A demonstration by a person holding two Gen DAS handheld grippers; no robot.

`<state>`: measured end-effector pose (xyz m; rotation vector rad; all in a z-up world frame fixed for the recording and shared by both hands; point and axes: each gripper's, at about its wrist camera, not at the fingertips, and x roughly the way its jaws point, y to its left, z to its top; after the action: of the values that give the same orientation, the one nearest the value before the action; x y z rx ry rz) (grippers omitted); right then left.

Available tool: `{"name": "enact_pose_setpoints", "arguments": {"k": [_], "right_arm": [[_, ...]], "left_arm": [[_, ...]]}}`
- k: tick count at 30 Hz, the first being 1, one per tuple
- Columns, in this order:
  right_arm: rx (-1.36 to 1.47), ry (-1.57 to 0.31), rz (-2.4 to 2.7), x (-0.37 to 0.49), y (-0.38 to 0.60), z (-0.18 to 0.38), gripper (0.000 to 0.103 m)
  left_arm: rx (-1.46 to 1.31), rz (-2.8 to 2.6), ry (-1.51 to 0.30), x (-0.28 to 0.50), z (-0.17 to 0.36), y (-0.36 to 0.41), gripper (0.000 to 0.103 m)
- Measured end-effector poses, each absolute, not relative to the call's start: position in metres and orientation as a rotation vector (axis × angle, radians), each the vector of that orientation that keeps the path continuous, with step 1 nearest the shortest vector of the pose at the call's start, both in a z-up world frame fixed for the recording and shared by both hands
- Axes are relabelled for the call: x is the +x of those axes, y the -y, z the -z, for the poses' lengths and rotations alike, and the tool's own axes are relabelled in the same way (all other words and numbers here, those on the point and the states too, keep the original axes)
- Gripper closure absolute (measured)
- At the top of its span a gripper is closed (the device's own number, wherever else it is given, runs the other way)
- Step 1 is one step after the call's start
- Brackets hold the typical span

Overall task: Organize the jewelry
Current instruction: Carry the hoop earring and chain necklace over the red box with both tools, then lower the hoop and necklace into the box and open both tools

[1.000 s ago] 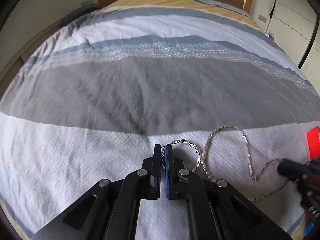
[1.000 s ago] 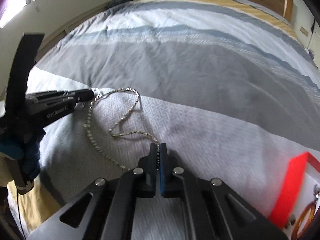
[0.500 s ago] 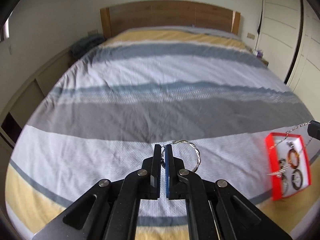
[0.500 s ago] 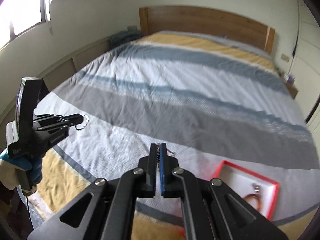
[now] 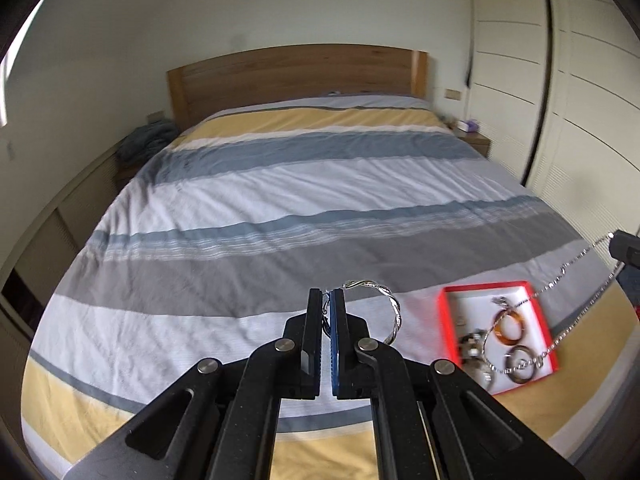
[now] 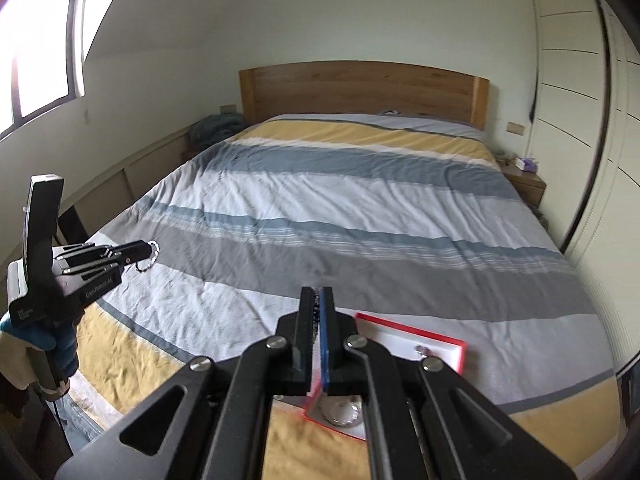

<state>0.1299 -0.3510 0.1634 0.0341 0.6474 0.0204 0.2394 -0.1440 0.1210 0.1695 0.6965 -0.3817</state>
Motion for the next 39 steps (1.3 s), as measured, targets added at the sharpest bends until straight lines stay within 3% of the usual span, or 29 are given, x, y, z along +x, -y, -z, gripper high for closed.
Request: {"name": "enact_pose_setpoints", "arguments": {"k": [8,18,27,39], "right_arm": [[0.102,-0.699,0.033,0.144,0.415,-0.123,0.101],[0.185,-0.8,0.074,0.188,0.471,-0.038,0.101],[0.234,-0.902,0.094,0.194,0.495,0.032,0.101],[0.245,-1.01,0.134,0.183,0.506,0.072,0.099]], "left_arm": [[0.227,0.511,-0.767,0.24,-0.075,0.248,0.1],[0.306,0.628,-0.936,0.245,0.031,0.344,0.1],[0.377,0.644,-1.034,0.238,0.095,0.363,0.1],[0.349,0.646,-1.069,0.233,0.108,0.363,0.098]]}}
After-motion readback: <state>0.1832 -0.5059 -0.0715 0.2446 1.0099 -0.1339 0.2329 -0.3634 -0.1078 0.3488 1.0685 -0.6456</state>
